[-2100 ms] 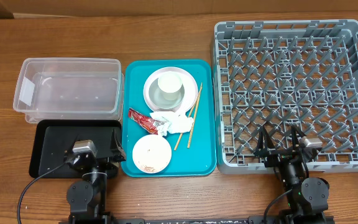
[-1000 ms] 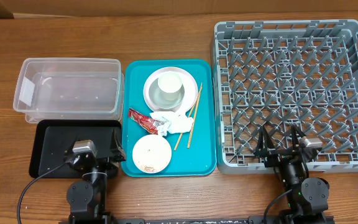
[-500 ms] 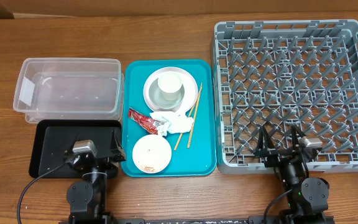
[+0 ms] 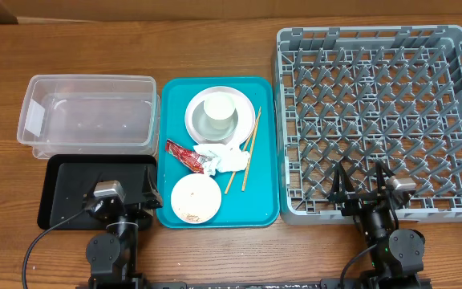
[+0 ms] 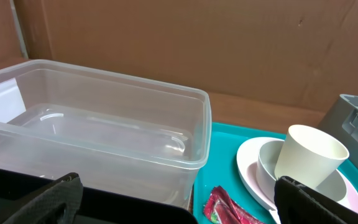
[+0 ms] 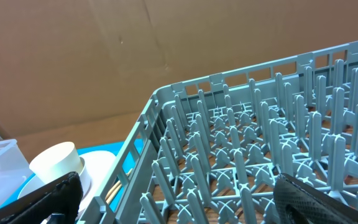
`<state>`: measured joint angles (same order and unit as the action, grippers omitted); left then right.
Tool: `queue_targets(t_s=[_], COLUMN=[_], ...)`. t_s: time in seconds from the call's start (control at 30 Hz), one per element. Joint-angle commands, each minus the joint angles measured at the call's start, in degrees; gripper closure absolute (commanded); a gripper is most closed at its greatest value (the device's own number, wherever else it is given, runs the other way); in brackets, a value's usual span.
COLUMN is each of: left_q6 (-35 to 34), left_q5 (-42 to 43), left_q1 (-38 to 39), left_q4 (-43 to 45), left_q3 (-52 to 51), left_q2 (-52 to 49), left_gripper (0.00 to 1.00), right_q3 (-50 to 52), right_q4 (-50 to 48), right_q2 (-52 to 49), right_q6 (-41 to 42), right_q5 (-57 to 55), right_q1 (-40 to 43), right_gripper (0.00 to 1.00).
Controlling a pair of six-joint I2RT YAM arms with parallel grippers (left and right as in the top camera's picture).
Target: Sort waste into correct bins and load items into the dishwasher
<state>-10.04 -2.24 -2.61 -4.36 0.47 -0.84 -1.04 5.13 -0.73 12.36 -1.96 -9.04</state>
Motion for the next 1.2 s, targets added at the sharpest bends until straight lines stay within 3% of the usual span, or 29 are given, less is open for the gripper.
queue_targets(t_s=[0.0,0.63,0.8,1.0,1.07,1.17], left_q6=[1.27,2.58,-2.54,-9.79,-10.95,-12.35], left_q5=[-0.74,-5.64,-1.49,6.1,7.06,9.84], left_q1=[0.02,0.0,0.02,0.02,0.02,0.02], left_q4=[0.17,1.16,10.93,31.89,29.33,17.33], left_q3=[-0.2,-0.2,-0.2,0.9,3.96,12.74], left_q2=[0.48,0.48,0.48,0.48,0.46,-0.7], left_gripper=[0.0,0.0,0.0,0.0,0.0,0.0], right_q3=[0.59,0.59,0.59,0.59,0.59,0.59], right_q4=[-0.52,-0.55,-0.52,-0.52,-0.52,-0.52], right_q2=[0.39,0.39,0.39,0.39,0.39,0.39], right_q6=[-0.35,-0.35,-0.35,-0.35,-0.35,-0.35], right_q5=[-0.48,-0.48,-0.48,-0.48,-0.48,-0.48], right_q1=[0.17,0.17,0.17,0.17,0.17,0.17], right_gripper=[0.0,0.0,0.0,0.0,0.0,0.0])
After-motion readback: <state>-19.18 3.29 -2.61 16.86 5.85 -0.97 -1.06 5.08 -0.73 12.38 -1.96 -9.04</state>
